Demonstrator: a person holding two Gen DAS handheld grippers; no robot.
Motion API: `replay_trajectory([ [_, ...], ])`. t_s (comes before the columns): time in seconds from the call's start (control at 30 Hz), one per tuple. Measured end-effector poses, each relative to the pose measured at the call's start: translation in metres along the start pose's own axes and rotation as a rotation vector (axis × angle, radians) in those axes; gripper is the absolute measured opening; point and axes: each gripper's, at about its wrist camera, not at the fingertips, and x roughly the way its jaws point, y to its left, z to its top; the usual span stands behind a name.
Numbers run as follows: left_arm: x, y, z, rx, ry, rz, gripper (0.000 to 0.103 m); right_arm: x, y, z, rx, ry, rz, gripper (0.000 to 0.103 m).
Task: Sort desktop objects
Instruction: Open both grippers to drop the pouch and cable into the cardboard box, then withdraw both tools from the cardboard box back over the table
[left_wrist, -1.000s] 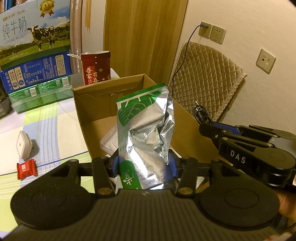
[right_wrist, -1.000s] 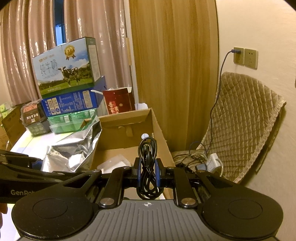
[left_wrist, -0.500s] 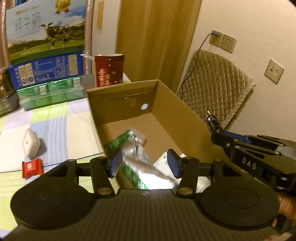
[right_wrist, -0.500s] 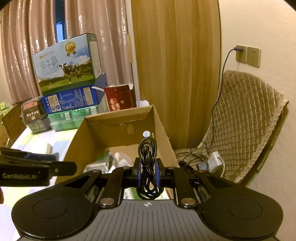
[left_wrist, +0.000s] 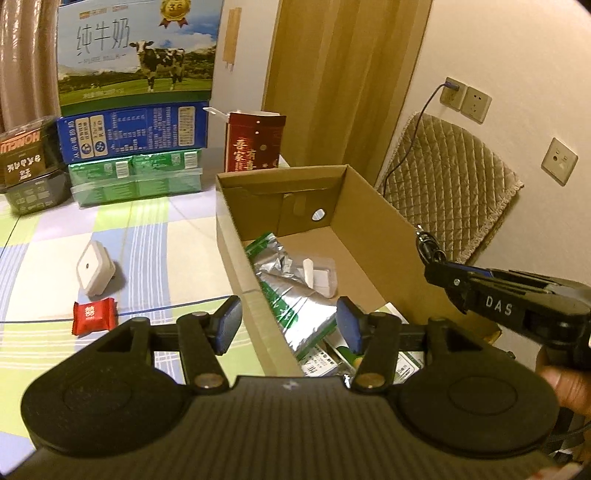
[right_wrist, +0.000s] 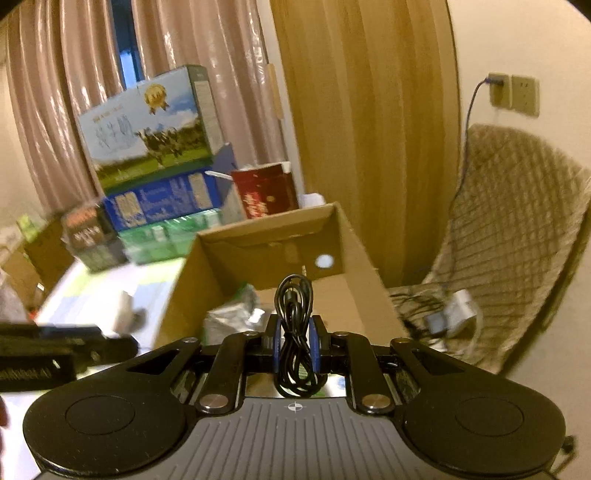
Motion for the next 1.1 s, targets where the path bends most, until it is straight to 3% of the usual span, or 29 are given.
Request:
replay_trajectory([
  [0.03,-0.001,0.001,-0.001,-0.003,0.000,0.001,0.053,0.000,-0.001,0.002,0.015,-0.003,0.012,0.024],
  [0.07,-0.002,0.003,-0.002,-0.007,-0.001,0.002,0.054,-0.001,-0.002,0.003,0.027,-0.010,0.014,0.045],
  [0.13,-0.004,0.007,-0.005,-0.011,-0.003,0.010,0.060,-0.005,-0.003,0.003,0.039,-0.030,0.010,0.058],
  [0.43,-0.024,0.021,-0.022,-0.029,-0.009,0.049,0.073,-0.028,-0.002,-0.006,0.048,-0.036,-0.005,0.058],
  [0.6,-0.042,0.030,-0.034,-0.041,-0.013,0.077,0.080,-0.043,0.012,-0.014,0.046,-0.039,0.015,0.060],
  [0.7,-0.052,0.036,-0.042,-0.044,-0.008,0.099,0.090,-0.050,0.023,-0.019,0.041,-0.037,0.031,0.061],
  [0.8,-0.064,0.040,-0.050,-0.040,-0.004,0.114,0.092,-0.057,0.034,-0.023,0.028,-0.035,0.046,0.063],
  [1.1,-0.096,0.058,-0.070,-0.044,-0.013,0.185,0.102,-0.073,0.069,-0.033,-0.016,-0.030,0.078,0.078],
])
